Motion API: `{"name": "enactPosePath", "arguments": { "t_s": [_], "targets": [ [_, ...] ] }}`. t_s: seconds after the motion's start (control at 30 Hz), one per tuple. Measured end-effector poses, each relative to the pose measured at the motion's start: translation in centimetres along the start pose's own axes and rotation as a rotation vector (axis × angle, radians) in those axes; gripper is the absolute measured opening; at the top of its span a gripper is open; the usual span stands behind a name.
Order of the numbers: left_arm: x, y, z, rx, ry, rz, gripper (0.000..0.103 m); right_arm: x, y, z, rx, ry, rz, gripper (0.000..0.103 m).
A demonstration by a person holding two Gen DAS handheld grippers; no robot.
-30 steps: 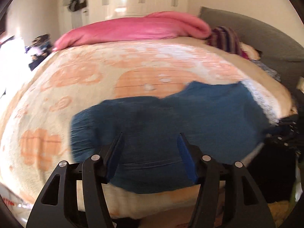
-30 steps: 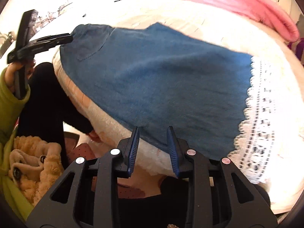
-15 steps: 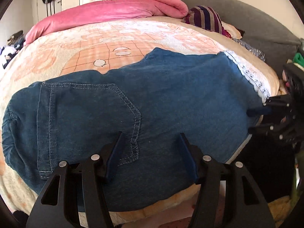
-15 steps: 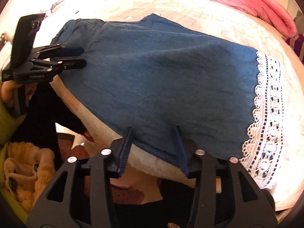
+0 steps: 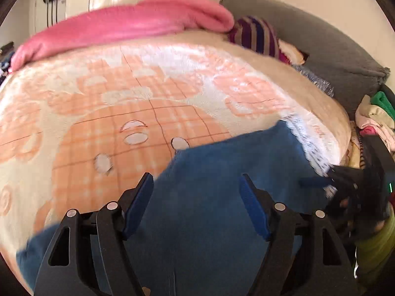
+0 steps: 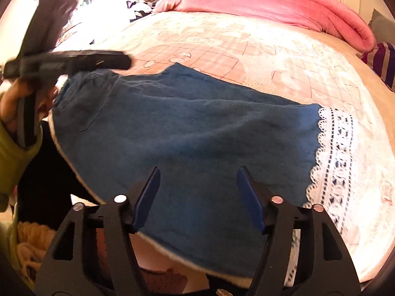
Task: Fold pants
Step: 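Grasp the folded denim near the lace edge with the left tool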
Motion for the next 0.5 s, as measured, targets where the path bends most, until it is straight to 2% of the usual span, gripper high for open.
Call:
{"name": "enactPosePath", "arguments": {
  "t_s": [0.07, 0.13, 0.27, 0.3, 0.33, 0.37, 0.4, 0.47, 0.5],
  "targets": [
    [0.9, -0.9, -2.6, 0.048, -0.002, 0.024, 0.071, -0.2, 0.3, -0.6, 0.009, 0.059, 0.017, 0.064],
    [1.5, -1.0, -4.6, 0.08, -0.004, 0.045, 0.071, -0.3, 0.8, -0.8, -0.014, 0.028, -0.019, 0.071],
    [1.6, -1.1, -7.1, 0.121, 0.073, 0.102, 0.07, -0.5, 1.3, -0.8, -0.028, -0.006, -0.043, 0.075],
    [1.6, -1.0, -7.5, 0.12, 0.082, 0.113, 0.063, -0.7, 1.3, -0.7, -0.029, -0.011, -0.043, 0.077],
    [1.4, -1.1, -7.7, 0.118, 0.083, 0.112, 0.044, -0.5, 1.5, -0.8, -0.028, -0.008, -0.037, 0.078],
    [1.1, -1.1, -7.8, 0.115, 0.093, 0.107, 0.032, -0.4, 1.6, -0.8, -0.029, -0.005, -0.031, 0.078],
    [0.7, -1.1, -7.7, 0.109, 0.114, 0.102, 0.011, -0.2, 1.6, -0.8, -0.029, -0.004, -0.028, 0.079],
    [0.5, -1.4, -7.4, 0.09, 0.106, 0.087, 0.009, 0.0, 1.7, -0.8, -0.029, -0.003, -0.026, 0.079],
    [0.6, -1.8, -7.0, 0.056, 0.084, 0.074, 0.008, 0.2, 1.6, -0.9, -0.029, -0.004, -0.026, 0.08]
  ]
}}
Point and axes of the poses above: each gripper's, at about its wrist camera, not at the fingertips, and z roughly against the way its jaws point, x to its left, y to its underside, the point moved 5 cm from there along -z, roughly the way its jaws point
